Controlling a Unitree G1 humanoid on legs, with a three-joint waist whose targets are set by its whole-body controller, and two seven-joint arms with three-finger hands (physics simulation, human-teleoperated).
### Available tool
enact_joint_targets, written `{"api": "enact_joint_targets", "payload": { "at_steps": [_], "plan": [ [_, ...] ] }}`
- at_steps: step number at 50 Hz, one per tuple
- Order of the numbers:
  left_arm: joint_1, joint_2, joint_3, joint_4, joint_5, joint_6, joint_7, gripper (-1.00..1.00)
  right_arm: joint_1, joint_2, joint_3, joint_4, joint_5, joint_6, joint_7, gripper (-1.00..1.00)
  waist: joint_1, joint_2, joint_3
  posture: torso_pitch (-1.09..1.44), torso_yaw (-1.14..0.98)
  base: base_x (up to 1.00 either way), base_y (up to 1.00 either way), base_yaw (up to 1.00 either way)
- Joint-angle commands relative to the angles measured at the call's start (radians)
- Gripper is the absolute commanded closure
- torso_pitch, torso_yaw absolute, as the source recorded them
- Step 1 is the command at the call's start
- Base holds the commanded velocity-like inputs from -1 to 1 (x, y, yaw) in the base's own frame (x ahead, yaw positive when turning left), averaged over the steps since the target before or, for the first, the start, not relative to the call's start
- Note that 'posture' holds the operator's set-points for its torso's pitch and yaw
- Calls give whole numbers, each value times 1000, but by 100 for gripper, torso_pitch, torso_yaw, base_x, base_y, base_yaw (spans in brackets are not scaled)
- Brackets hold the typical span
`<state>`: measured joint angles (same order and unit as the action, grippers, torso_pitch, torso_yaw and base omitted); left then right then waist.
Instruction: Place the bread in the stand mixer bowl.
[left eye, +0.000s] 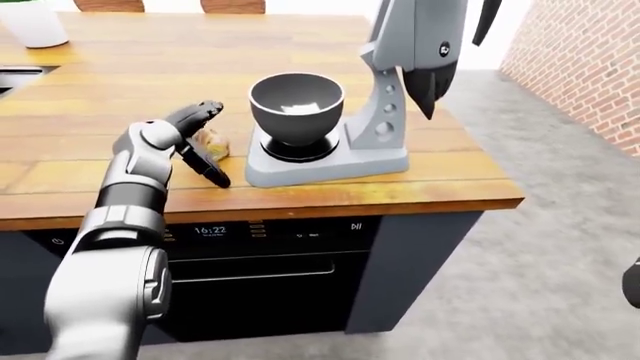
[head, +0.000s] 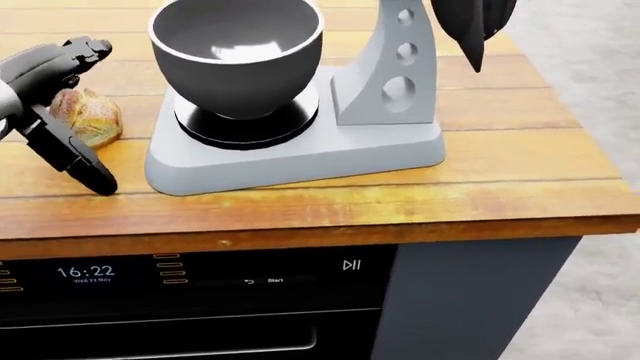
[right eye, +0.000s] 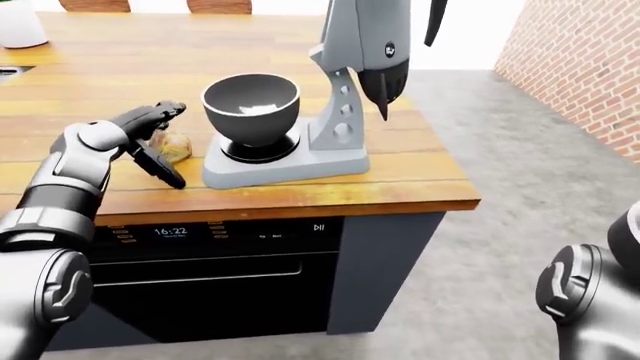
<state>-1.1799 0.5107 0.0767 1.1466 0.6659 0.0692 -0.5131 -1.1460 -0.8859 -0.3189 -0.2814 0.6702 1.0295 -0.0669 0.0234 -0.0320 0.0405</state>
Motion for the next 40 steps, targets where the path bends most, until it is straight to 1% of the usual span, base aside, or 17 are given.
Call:
{"api": "enact_joint_targets", "payload": {
  "at_steps": [1, 2, 3, 4, 10, 12, 16, 19, 22, 24, 26, 27, 28, 30, 34, 38, 40],
  "plan": [
    [-9, 2, -4, -14, 4, 11, -4, 95, -28, -14, -17, -8, -6, -25, -3, -100, -1, -3, -19, 0, 0, 0, 0, 0],
    [-4, 0, 3, -20, -5, 19, -10, 91, -28, -15, -18, -8, -6, -25, -3, -100, -1, -2, -19, 0, 0, 0, 0, 0],
    [3, -1, 1, -22, -6, 17, -6, 91, -30, -16, -19, -9, -3, -21, -4, -100, -1, -1, -19, 0, 0, 0, 0, 0],
    [7, -5, 7, -24, -17, 28, -21, 90, -30, -16, -19, -11, -2, -20, -5, -100, -1, 1, -21, 0, 0, 0, 0, 0],
    [49, -5, -1, -22, -22, -3, -5, 91, -20, -15, -18, -5, -10, -33, 1, -100, -2, 9, -27, 0, 0, 0, 0, 0],
    [64, 0, -11, -21, -9, -27, 5, 91, -24, -19, -20, -3, -11, -32, -1, -100, -4, 11, -29, 0, 0, 0, 0, 0],
    [49, 19, -11, -28, 6, -37, 5, 92, -26, -23, -23, -5, -4, -33, -5, -100, -6, 17, -32, 0, 0, 0, 0, 0],
    [6, 43, -5, -44, 10, -22, -29, 93, -29, -27, -22, -3, 0, -33, -7, -100, -8, 18, -33, 0, 0, 0, 0, 0],
    [-81, 79, -8, -67, 28, 14, -89, 95, -36, -29, -21, -3, 4, -29, -11, -100, -11, 16, -30, 0, 0, 0, 0, 0],
    [-139, 104, -14, -76, 52, 23, -117, 95, -35, -33, -23, 1, 5, -32, -10, -100, -13, 12, -27, 0, 0, 0, 0, 0],
    [-174, 125, -13, -82, 68, 27, -152, 95, -37, -39, -27, 3, 10, -30, -11, -100, -13, 6, -23, 0, 0, 0, 0, 0],
    [-185, 146, -23, -90, 91, 10, -162, 95, -41, -43, -29, 9, 13, -31, -11, -100, -13, 3, -20, 0, 0, 0, 0, 0],
    [-213, 158, -11, -85, 94, 23, -172, 95, -44, -44, -30, 9, 16, -29, -18, -100, -13, 1, -17, 0, 0, 0, 0, 0],
    [-257, 177, -5, -72, 107, 26, -184, 95, -40, -39, -24, 5, 19, -33, -22, -100, -12, -3, -14, 0, 0, 0, 0, 0],
    [-333, 186, 5, -52, 120, 37, -198, 95, -34, -40, -21, 9, 17, -41, -21, -100, -7, -7, -7, 0, 0, 0, 0, 0],
    [-406, 179, 2, -37, 132, 52, -212, 95, -42, -35, -30, 12, 31, -32, -29, -100, -1, -10, -3, 0, 0, 0, 0, 0],
    [-465, 172, 4, -35, 131, 75, -231, 96, -41, -38, -27, 11, 33, -35, -32, -100, 1, -12, -2, 0, 0, 0, 0, 0]
  ]
}}
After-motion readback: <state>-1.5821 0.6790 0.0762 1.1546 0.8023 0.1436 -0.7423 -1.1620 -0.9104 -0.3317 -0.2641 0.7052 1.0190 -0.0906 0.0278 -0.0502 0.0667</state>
